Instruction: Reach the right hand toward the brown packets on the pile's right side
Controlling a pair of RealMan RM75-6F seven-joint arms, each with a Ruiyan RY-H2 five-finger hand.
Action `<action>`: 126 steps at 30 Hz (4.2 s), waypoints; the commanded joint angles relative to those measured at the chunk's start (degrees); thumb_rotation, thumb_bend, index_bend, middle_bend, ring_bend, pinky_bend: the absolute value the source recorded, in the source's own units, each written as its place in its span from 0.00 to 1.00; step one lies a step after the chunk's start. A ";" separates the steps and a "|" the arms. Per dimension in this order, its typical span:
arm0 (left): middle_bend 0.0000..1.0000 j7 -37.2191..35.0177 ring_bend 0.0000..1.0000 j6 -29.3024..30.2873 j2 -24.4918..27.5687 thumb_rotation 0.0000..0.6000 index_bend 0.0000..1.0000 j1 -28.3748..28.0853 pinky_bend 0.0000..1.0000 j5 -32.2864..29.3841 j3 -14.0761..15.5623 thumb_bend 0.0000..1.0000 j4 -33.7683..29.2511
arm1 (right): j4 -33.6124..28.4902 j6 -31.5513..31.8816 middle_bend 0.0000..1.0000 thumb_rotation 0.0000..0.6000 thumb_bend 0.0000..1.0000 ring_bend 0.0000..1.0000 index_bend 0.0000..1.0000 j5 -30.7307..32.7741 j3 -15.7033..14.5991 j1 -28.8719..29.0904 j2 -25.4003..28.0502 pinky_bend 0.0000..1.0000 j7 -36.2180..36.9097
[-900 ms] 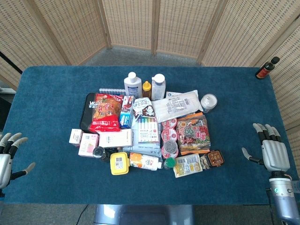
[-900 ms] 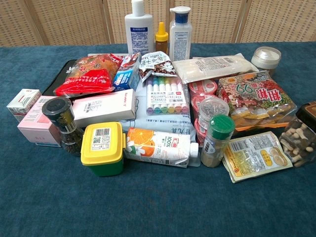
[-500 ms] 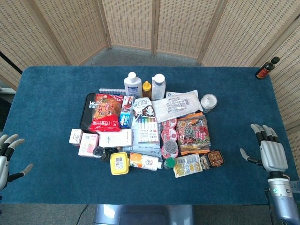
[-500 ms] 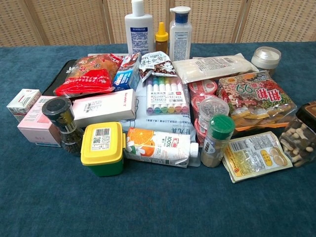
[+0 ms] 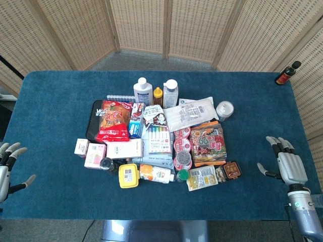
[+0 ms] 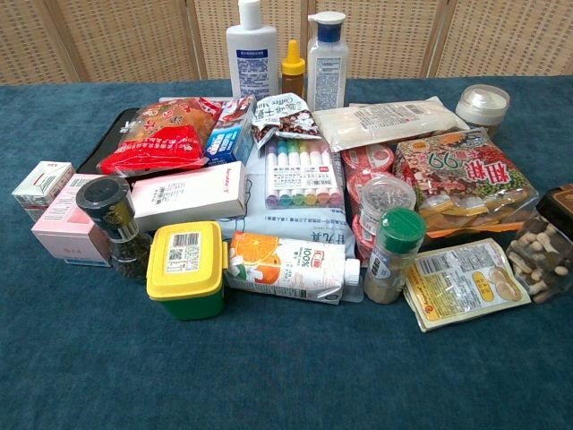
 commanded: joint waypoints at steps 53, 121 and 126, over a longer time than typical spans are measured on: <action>0.18 -2.29 0.11 1.88 -0.08 0.95 0.20 0.82 0.00 -0.08 0.10 0.18 1.11 | -4.33 -11.99 0.05 0.82 0.15 0.00 0.00 -10.69 -6.22 9.34 -0.66 0.00 3.04; 0.53 -1.00 0.51 0.95 -0.61 0.95 0.44 1.37 0.00 0.51 1.20 0.18 0.60 | -6.82 -3.68 0.81 1.00 0.08 0.90 0.22 -6.84 6.46 14.82 6.13 0.55 20.81; 0.53 -1.12 0.51 0.73 -0.74 0.95 0.44 1.40 0.00 0.16 1.16 0.18 0.79 | -8.11 -3.85 0.81 1.00 0.08 0.90 0.23 -6.49 7.86 15.89 7.17 0.55 22.43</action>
